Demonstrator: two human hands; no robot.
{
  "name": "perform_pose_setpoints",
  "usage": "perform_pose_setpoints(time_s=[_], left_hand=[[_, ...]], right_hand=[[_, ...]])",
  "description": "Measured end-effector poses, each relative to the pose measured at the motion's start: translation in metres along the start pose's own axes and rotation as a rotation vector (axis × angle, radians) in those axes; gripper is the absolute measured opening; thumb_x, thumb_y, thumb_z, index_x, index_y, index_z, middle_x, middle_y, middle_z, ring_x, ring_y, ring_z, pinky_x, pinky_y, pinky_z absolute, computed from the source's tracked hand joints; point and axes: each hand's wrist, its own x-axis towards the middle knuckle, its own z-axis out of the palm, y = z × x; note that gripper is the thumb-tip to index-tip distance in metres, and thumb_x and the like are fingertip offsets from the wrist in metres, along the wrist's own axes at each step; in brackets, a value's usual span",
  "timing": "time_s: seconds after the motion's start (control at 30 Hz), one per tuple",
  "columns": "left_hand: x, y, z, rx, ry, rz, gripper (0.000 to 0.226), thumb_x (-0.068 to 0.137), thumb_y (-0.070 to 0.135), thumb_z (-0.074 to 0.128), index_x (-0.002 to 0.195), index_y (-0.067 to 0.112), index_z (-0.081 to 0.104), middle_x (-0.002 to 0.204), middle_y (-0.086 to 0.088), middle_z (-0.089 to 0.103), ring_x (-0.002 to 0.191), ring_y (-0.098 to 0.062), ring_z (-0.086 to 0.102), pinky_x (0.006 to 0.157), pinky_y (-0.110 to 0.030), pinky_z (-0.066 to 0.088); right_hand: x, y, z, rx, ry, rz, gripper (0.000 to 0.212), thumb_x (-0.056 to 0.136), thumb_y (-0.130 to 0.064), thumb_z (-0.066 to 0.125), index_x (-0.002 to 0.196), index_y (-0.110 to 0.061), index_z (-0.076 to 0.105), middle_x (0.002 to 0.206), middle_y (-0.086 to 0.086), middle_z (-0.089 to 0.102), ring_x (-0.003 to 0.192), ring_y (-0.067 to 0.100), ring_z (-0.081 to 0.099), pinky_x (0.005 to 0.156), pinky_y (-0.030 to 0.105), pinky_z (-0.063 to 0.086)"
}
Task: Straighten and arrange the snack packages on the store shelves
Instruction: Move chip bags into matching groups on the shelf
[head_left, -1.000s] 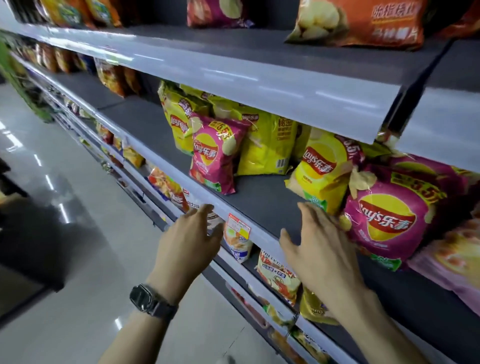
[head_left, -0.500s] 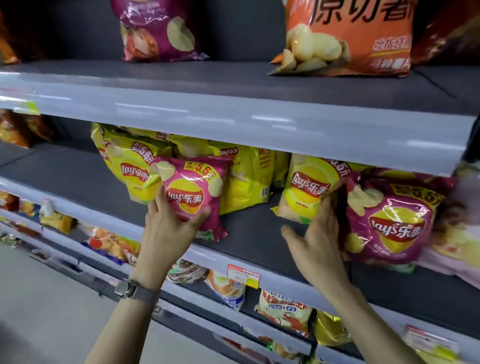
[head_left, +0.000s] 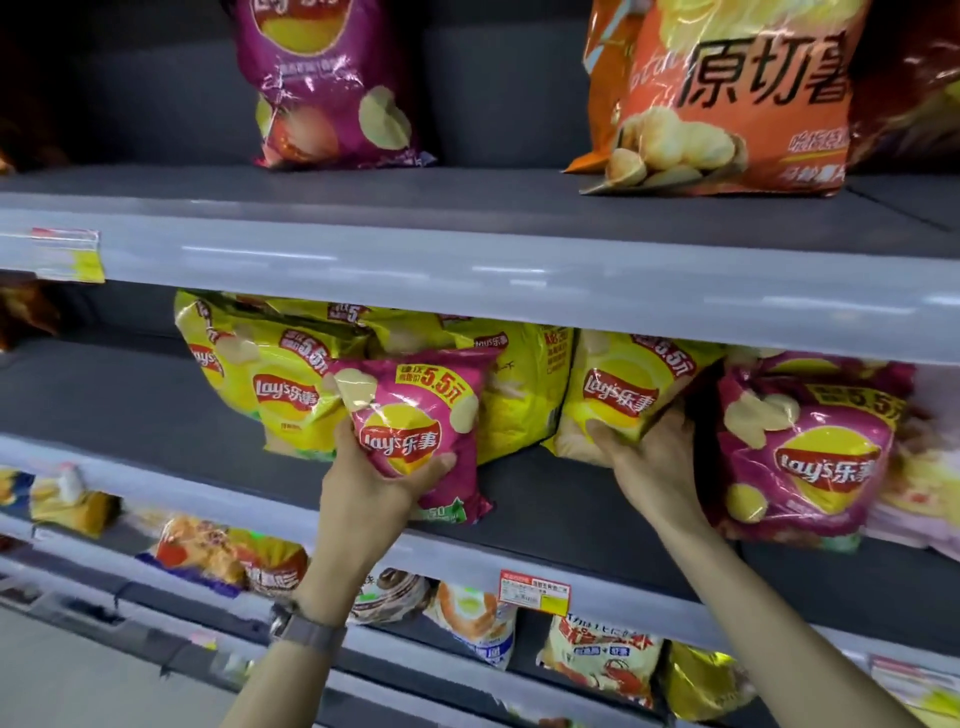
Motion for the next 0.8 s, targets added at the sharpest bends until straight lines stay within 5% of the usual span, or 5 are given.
perform_pose_setpoints(time_s=[0.13, 0.3, 0.53, 0.8], left_hand=[[-0.017, 0.004, -0.016, -0.101, 0.061, 0.053, 0.084, 0.065, 0.048, 0.094, 0.131, 0.035, 0.043, 0.109, 0.020, 0.067, 0.090, 0.006, 0.069, 0.073, -0.018, 0.056], [-0.031, -0.001, -0.048, -0.192, 0.138, 0.060, 0.093, 0.058, 0.057, 0.096, 0.134, 0.038, 0.045, 0.114, 0.018, 0.070, 0.096, 0.000, 0.072, 0.082, -0.032, 0.059], [-0.044, -0.012, -0.078, -0.227, 0.221, 0.069, 0.080, 0.070, 0.036, 0.094, 0.136, 0.030, 0.048, 0.121, 0.012, 0.071, 0.102, -0.002, 0.073, 0.079, -0.022, 0.060], [-0.065, -0.019, -0.098, -0.256, 0.252, 0.049, 0.085, 0.067, 0.040, 0.095, 0.138, 0.031, 0.049, 0.120, 0.012, 0.073, 0.102, -0.006, 0.075, 0.082, -0.030, 0.062]], right_hand=[[-0.002, -0.005, -0.002, 0.111, -0.015, 0.010, 0.046, 0.076, -0.038, 0.087, 0.117, -0.032, 0.065, 0.108, -0.012, 0.070, 0.113, 0.023, 0.067, 0.094, 0.035, 0.050], [-0.037, -0.013, -0.004, 0.234, 0.066, -0.115, 0.052, 0.072, -0.046, 0.088, 0.109, -0.066, 0.058, 0.122, -0.003, 0.067, 0.116, 0.019, 0.064, 0.103, 0.046, 0.052], [-0.091, -0.033, 0.026, 0.409, -0.141, -0.202, 0.072, 0.076, -0.037, 0.090, 0.135, -0.035, 0.050, 0.125, -0.007, 0.067, 0.112, 0.005, 0.067, 0.090, 0.026, 0.055], [-0.094, -0.065, 0.118, 0.347, -0.286, -0.277, 0.087, 0.070, -0.055, 0.087, 0.142, -0.032, 0.044, 0.128, -0.005, 0.055, 0.122, 0.009, 0.056, 0.101, 0.041, 0.053]])
